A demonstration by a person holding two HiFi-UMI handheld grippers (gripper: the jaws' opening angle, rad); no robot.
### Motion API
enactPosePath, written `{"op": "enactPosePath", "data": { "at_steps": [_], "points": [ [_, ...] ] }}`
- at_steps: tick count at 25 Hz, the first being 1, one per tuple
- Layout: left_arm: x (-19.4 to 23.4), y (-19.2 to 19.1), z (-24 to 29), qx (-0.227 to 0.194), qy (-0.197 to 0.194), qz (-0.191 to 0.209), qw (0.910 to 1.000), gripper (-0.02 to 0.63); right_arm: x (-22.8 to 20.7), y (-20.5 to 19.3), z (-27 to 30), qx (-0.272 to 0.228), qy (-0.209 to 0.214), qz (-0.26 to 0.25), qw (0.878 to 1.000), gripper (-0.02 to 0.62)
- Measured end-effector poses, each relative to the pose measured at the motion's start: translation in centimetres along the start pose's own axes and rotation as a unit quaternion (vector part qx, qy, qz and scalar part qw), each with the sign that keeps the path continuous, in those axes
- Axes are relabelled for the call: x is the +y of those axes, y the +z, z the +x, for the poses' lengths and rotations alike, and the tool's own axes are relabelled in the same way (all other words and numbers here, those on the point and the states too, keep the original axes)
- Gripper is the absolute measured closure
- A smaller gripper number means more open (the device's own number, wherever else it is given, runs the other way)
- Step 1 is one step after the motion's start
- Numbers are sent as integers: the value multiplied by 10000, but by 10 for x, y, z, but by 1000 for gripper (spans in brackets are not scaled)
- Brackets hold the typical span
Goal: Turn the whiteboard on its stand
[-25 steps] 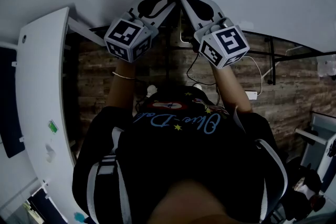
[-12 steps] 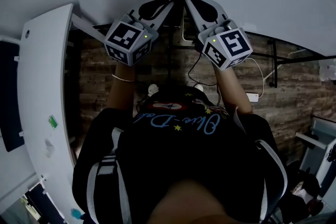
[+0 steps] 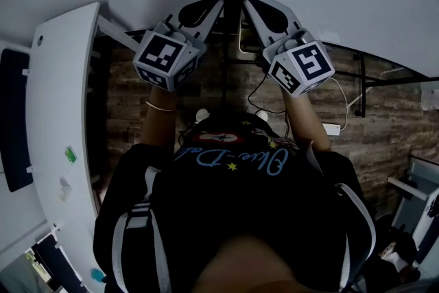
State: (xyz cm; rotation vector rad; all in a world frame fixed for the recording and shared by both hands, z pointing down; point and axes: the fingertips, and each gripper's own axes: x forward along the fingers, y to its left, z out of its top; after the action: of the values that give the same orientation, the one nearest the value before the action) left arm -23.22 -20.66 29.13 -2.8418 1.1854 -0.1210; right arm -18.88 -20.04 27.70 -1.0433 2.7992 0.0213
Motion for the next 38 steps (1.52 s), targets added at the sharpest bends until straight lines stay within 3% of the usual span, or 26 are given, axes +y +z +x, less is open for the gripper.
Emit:
{"op": "enactPosePath", "data": {
  "at_steps": [8,19,38],
  "points": [
    [-4,-2,-5,12,112,-53,9999,581,4,3,-14,25,64,-280,9996,578],
    [-13,-3,-7,19,73,-102,9999,581,-11,7,-33,-12,-196,-191,9996,578],
    [-14,-4,-7,23,22,-141,9999,582,-10,8,-36,67,-247,-285,9993,578]
  ]
}}
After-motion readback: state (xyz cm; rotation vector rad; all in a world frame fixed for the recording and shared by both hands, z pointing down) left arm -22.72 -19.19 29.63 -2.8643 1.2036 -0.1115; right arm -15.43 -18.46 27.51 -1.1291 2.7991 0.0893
